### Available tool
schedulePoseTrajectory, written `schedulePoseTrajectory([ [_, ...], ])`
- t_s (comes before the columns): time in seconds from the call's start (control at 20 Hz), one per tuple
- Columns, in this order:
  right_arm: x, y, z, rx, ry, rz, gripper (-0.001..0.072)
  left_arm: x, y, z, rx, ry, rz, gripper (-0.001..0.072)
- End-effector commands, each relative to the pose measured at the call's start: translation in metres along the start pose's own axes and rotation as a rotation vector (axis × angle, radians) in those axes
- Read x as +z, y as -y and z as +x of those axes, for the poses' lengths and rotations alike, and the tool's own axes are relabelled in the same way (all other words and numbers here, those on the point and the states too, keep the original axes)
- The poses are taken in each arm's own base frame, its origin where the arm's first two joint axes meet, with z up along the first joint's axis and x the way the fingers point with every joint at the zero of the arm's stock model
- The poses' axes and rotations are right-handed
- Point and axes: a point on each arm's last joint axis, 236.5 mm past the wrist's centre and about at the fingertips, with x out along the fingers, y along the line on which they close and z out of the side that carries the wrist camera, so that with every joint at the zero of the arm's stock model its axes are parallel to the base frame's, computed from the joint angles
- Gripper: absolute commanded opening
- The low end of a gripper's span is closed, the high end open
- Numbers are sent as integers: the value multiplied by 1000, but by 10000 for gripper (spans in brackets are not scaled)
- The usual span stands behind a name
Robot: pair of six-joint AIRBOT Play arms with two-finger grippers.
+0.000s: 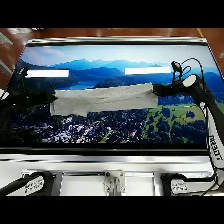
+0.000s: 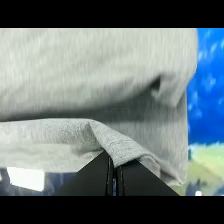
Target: Fold the shirts.
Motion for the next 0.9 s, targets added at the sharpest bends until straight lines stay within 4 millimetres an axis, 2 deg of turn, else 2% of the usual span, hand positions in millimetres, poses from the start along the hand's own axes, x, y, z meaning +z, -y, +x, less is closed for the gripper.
schedulePoseTrajectory([
  [0.0,37,4,17,-34,84,-22,59,22,-11,27,-24,30,-51,34],
  [0.15,40,6,47,-30,56,-25,59,30,-28,54,-31,16,-93,34],
  [0.25,46,11,62,-31,67,3,59,46,-36,62,-44,42,-128,34],
  [0.35,43,15,72,-29,60,25,59,57,-43,70,-44,71,-141,35],
  [0.45,36,21,80,-42,36,31,59,55,-54,79,-26,71,-161,35],
  [0.6,21,21,87,-33,-19,48,80,38,-62,97,-30,16,-274,46],
  [0.65,18,21,88,-31,-32,47,195,32,-63,101,-37,-7,-296,176],
  [0.7,19,21,87,-33,-27,31,507,29,-61,102,-43,-18,-296,425],
  [0.75,20,20,82,-31,-29,6,681,28,-59,101,-50,-27,-295,666],
  [0.8,22,21,76,-32,-28,-22,681,27,-56,98,-64,-40,-291,714],
  [0.85,26,27,68,-52,-19,-37,680,27,-50,93,-87,-63,-285,714],
])
